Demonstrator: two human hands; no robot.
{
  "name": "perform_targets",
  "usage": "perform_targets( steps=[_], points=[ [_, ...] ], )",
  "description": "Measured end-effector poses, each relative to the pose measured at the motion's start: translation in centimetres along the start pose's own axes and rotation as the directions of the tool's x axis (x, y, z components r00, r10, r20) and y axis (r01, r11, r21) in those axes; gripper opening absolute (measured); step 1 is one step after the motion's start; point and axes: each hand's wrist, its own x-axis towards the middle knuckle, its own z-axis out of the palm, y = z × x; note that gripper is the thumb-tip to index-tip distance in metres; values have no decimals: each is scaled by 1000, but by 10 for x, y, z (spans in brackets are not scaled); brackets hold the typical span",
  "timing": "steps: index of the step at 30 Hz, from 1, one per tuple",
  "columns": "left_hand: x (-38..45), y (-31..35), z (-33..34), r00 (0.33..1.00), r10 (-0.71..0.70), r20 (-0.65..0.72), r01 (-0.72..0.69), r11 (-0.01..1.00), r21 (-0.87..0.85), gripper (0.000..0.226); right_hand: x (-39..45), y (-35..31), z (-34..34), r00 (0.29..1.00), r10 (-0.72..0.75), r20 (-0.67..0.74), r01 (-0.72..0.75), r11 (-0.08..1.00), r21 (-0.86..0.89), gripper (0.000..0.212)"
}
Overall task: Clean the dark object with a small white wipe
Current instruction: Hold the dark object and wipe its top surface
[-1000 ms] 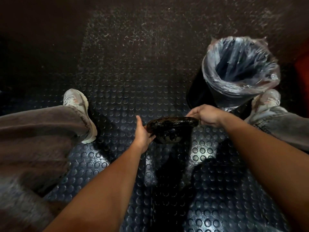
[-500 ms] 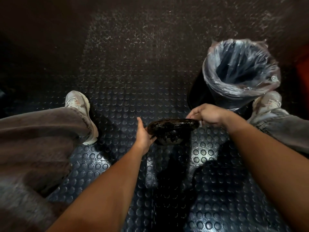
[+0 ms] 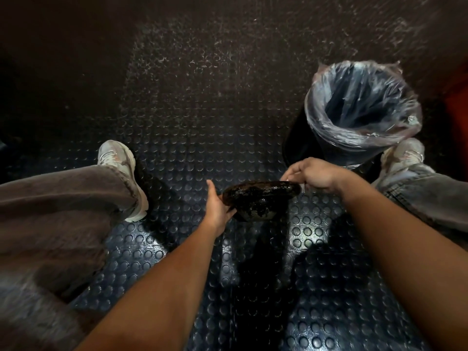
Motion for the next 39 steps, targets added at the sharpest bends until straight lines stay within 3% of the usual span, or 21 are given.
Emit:
perform_targets(
  steps=[4, 6, 10, 14, 18, 21, 25, 30, 32, 35, 39],
  points=[
    [2, -1, 0, 1000, -1, -9, 1, 1000, -12, 89, -25, 13, -15, 995, -91, -51, 102, 961, 258, 22],
    [2, -2, -2, 1000, -1, -11, 1, 1000, -17, 90, -27, 28, -13, 996, -67, -52, 81, 931, 357, 24],
    [0, -1, 1, 1000, -10, -14, 10, 1000, -18, 98, -7, 35, 2, 995, 33, -89, -19, 988, 156, 25],
    [-4, 2, 4, 999, -7, -37, 5, 999, -45, 95, -6, 1, 0, 1000, 4, 4, -4, 1000, -6, 23],
    [-5, 2, 5, 999, -7, -31, 5, 999, -48, 95, -24, 2, -14, 992, -118, -48, 124, 977, 173, 25],
    [-5, 1, 3, 1000, -1, -15, 0, 999, -37, 97, -24, 25, -12, 997, -46, -69, 66, 941, 332, 29],
    [-6, 2, 4, 1000, -2, -21, 2, 1000, -22, 95, -10, 25, 4, 992, 51, -114, -43, 997, 65, 21],
    [-6, 3, 5, 999, -4, -47, 3, 1000, -31, 89, -9, -13, 3, 1000, -20, -10, 19, 999, -45, 19],
    [-6, 3, 5, 999, -5, -51, 3, 999, -34, 82, -16, -16, -7, 998, -67, 7, 67, 998, 3, 19],
    [-6, 2, 5, 999, -10, -40, 9, 999, -31, 90, -29, 4, -20, 994, -96, -56, 103, 983, 152, 21],
    [-7, 2, 7, 999, -14, -30, 13, 999, -36, 94, -25, 25, -13, 992, -56, -112, 62, 997, 51, 22]
  ],
)
